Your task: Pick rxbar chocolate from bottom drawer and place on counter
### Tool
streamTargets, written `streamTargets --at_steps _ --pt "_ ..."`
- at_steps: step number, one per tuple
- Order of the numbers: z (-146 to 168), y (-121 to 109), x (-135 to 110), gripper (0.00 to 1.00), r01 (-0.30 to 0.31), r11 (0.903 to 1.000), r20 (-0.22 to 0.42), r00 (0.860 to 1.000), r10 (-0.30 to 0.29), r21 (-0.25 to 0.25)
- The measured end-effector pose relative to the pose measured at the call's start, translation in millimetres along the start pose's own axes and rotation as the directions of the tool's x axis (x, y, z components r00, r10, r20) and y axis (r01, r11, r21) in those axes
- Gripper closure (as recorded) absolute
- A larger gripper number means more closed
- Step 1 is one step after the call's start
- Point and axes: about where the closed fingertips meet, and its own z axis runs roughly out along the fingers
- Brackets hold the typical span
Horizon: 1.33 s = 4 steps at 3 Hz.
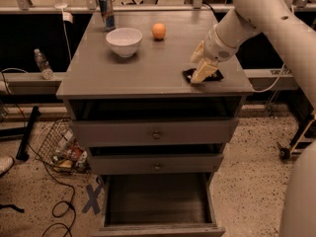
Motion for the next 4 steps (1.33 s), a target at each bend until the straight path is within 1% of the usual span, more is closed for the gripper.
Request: streamTargets --at_steps 1,2,3,4 --pt "3.1 0.4 -0.5 0.0 0.001 1.0 0.001 1.0 -0.001 -0.004" --pt "-15.4 -5.9 -4.9 0.0 -0.002 0.9999 0.038 0.999 0.002 0.011" --pt "-64.9 -15.4 -6.6 0.0 -0.012 0.9965 0.098 0.995 0.004 0.082" --pt "-109.8 -17.6 12.1 0.0 -0.076 0.9839 0.134 0.989 0.055 0.162"
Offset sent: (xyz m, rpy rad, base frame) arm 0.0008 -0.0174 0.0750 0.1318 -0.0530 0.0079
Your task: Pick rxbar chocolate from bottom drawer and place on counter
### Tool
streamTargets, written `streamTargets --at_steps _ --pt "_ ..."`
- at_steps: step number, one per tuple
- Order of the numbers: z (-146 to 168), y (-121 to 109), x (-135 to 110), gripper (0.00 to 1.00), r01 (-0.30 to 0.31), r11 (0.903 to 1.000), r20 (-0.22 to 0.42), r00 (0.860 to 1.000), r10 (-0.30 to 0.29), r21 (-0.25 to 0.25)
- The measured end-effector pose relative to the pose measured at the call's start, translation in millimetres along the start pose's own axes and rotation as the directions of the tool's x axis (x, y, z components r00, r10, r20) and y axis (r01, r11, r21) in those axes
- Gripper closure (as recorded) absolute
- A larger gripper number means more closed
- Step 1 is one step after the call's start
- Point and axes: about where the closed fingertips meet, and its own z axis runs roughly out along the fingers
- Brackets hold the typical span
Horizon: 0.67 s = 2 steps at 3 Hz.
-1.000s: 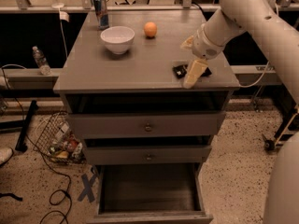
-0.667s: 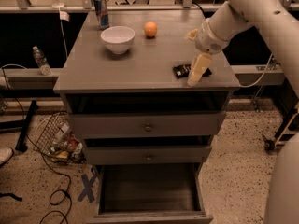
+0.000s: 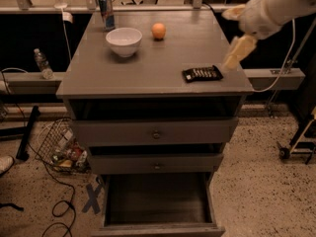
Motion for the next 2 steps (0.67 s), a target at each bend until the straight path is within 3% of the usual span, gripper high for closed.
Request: streamTargets --at_steps 1,2 --pt "-44.8 -4.0 45.5 0.0 -0.126 0.9879 0.027 0.992 0.124 0.092" --pt "-54.6 -3.2 56.9 0.0 -0.151 0.9826 0.03 0.988 0.149 0.108"
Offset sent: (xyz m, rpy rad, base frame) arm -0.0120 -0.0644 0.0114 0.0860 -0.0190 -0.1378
